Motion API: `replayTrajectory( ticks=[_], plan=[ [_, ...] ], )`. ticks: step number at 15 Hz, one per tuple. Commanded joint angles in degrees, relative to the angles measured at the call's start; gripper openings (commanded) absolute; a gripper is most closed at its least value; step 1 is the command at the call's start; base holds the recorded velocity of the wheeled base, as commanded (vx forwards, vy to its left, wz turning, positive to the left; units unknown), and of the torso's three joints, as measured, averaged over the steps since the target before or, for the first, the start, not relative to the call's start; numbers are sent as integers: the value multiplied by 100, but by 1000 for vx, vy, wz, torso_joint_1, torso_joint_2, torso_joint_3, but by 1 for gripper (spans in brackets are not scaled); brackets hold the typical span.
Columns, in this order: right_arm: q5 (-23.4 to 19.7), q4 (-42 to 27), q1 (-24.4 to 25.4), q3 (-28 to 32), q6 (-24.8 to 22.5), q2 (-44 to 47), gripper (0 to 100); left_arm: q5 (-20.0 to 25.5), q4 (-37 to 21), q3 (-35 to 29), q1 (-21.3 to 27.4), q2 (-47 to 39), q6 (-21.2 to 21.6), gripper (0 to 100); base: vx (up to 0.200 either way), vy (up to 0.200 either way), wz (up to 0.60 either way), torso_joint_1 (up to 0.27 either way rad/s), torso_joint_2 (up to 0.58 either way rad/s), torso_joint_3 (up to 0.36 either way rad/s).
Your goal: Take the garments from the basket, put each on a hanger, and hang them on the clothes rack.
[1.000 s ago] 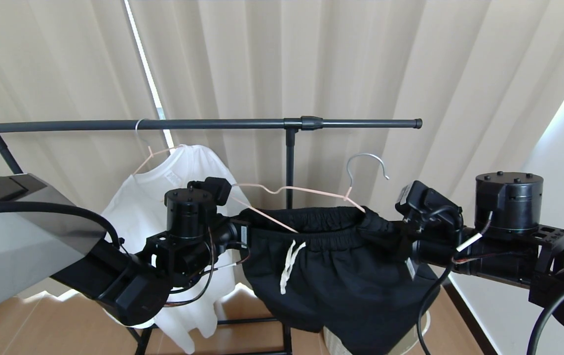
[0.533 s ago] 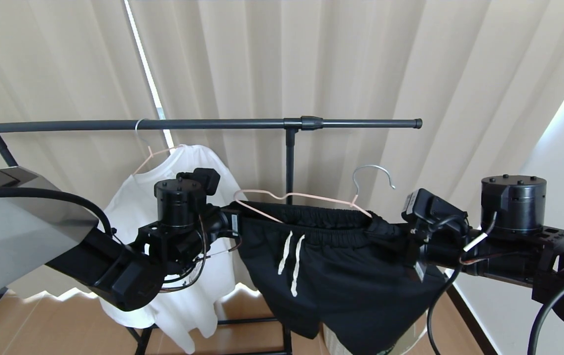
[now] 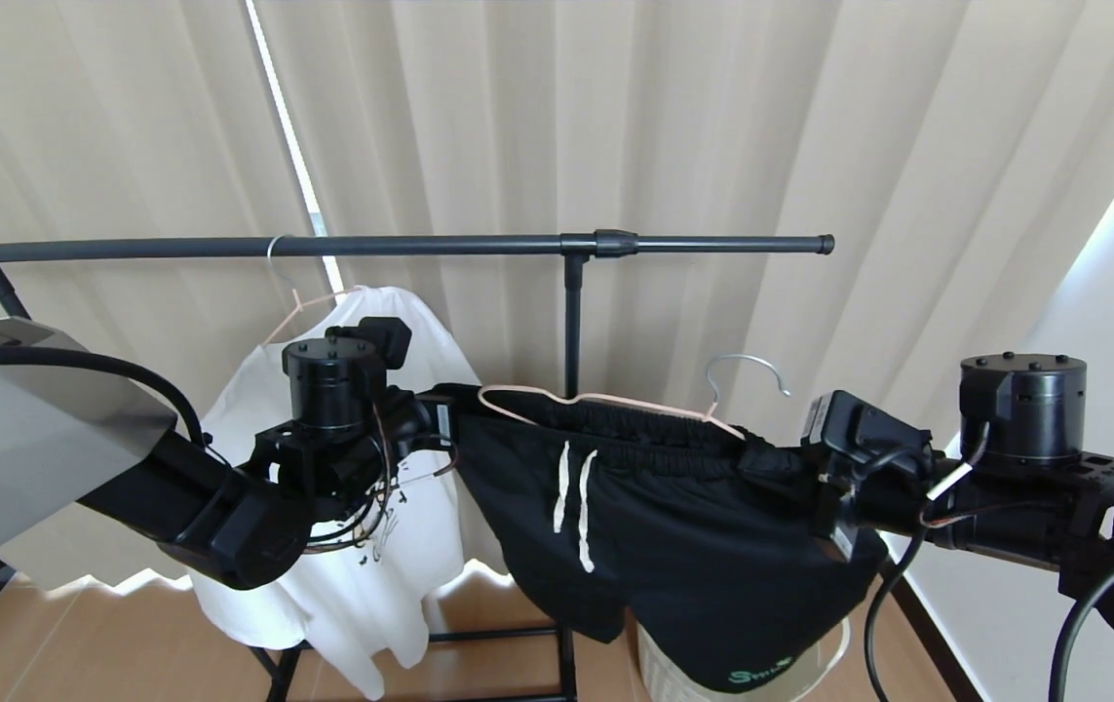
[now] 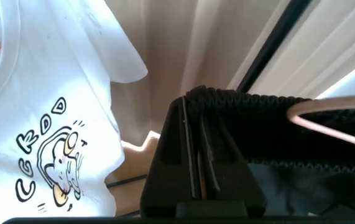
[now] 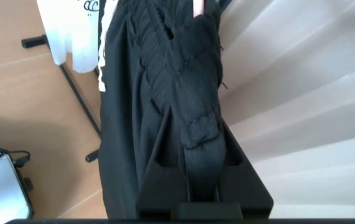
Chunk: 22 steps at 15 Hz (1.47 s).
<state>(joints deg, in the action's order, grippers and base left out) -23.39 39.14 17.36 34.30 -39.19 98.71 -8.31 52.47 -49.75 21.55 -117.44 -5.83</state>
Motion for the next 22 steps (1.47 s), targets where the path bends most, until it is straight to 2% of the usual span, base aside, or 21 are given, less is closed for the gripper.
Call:
replayTrajectory(
  ticks=[1, 3, 8, 12, 13, 15, 21, 22],
  plan=[
    [10, -3, -22, -20, -80, 87, 0, 5, -79, 0, -11, 81, -6, 0, 0, 0, 0, 0, 0, 0],
    [37, -3, -22, -29, -238, 166, 0, 40, -457, -17, -11, 319, -33, 0, 0, 0, 0, 0, 0, 0],
    [239, -3, -66, -47, -502, 333, 0, 49, -923, -61, 7, 574, -41, 0, 0, 0, 0, 0, 0, 0],
    [379, -12, -66, -47, -528, 369, 0, 207, -1854, -298, 51, 864, -340, 0, 0, 0, 0, 0, 0, 0],
    [432, -12, -57, -47, -537, 412, 0, 410, -2408, -465, 68, 995, -534, 0, 0, 0, 0, 0, 0, 0],
    [459, -12, -57, -38, -537, 439, 0, 550, -2927, -641, 95, 1110, -718, 0, 0, 0, 0, 0, 0, 0],
    [599, -3, -22, -38, -537, 509, 0, 550, -3094, -738, 314, 1189, -982, 0, 0, 0, 0, 0, 0, 0],
    [634, -3, -4, -38, -537, 527, 0, 559, -3340, -799, 437, 1294, -1122, 0, 0, 0, 0, 0, 0, 0]
  ],
)
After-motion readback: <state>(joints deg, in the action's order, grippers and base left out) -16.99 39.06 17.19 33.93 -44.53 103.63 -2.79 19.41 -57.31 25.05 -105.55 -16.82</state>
